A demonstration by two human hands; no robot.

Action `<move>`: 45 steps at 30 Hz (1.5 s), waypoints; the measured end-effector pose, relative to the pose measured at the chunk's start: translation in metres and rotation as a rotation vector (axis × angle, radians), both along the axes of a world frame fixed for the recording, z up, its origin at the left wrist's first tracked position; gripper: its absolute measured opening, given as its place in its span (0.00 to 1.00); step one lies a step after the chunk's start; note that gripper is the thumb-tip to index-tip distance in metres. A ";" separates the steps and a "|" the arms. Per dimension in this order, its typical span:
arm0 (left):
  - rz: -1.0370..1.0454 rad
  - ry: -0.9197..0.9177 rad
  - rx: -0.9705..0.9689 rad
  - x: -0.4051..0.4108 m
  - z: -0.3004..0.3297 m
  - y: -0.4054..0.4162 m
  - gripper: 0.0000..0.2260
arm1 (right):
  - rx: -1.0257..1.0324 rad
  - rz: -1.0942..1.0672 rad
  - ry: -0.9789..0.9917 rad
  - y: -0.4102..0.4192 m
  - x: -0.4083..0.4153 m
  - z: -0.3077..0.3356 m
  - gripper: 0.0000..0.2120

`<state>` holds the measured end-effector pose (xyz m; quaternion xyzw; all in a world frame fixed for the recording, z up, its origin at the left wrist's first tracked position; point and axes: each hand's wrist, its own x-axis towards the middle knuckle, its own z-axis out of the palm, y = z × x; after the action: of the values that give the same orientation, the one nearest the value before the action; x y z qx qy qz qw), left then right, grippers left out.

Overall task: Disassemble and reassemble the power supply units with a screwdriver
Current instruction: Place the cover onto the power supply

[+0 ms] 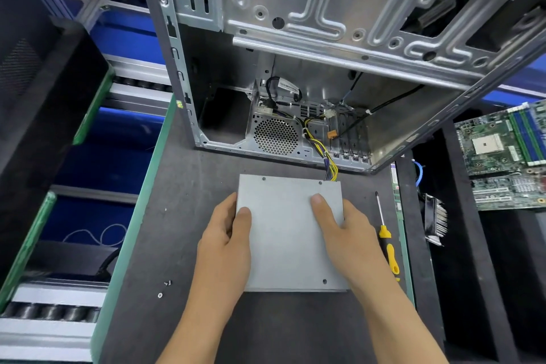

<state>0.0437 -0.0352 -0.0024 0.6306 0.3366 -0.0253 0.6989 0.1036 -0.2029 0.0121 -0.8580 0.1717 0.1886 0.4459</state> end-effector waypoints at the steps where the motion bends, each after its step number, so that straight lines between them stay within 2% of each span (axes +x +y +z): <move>1: -0.005 0.003 0.004 0.001 0.000 0.000 0.11 | -0.003 0.003 0.010 0.000 0.000 0.001 0.20; 15: -0.042 0.040 0.065 -0.005 0.000 0.002 0.14 | 0.036 -0.010 0.021 0.002 -0.010 -0.008 0.21; 22: -0.108 0.059 0.135 -0.004 -0.002 0.003 0.12 | -0.051 0.028 0.034 0.006 -0.004 -0.004 0.23; 27: -0.171 0.060 0.213 -0.004 -0.001 0.003 0.15 | -0.129 0.058 0.010 0.009 -0.002 -0.006 0.23; 32: -0.188 0.047 0.157 -0.005 -0.007 0.009 0.16 | -0.106 0.041 0.016 0.010 -0.005 -0.003 0.25; 33: -0.187 0.046 0.125 -0.005 -0.006 0.011 0.17 | -0.175 0.043 -0.040 0.011 -0.005 0.001 0.27; 34: -0.174 0.053 0.086 -0.005 -0.006 0.013 0.22 | -0.252 0.036 -0.176 0.012 -0.006 0.008 0.28; 36: -0.066 0.067 -0.001 -0.009 -0.006 0.022 0.28 | -0.282 0.050 -0.606 0.019 -0.007 0.032 0.21; 37: 0.018 0.056 -0.034 -0.012 -0.007 0.028 0.25 | -0.241 0.097 -0.754 0.023 -0.006 0.042 0.17; 38: 0.092 0.041 -0.051 -0.017 -0.007 0.034 0.23 | -0.218 0.180 -0.815 0.026 -0.006 0.050 0.15; 40: 0.135 0.027 -0.065 -0.031 -0.007 0.040 0.21 | -0.320 0.362 -0.729 0.031 -0.003 0.052 0.22; 42: 0.040 0.049 -0.068 -0.048 -0.010 0.036 0.24 | -0.469 0.384 -0.482 0.024 0.001 0.044 0.35; 44: -0.090 0.060 -0.038 -0.063 -0.009 0.023 0.31 | -0.338 0.208 -0.217 0.013 0.000 0.035 0.45; 45: -0.140 0.052 -0.020 -0.068 -0.008 0.014 0.33 | -0.210 0.119 -0.123 0.007 -0.004 0.031 0.45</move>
<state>-0.0243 -0.0213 -0.0104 0.6446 0.3094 -0.0938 0.6928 0.1000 -0.1955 0.0431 -0.9185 0.1115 0.1428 0.3514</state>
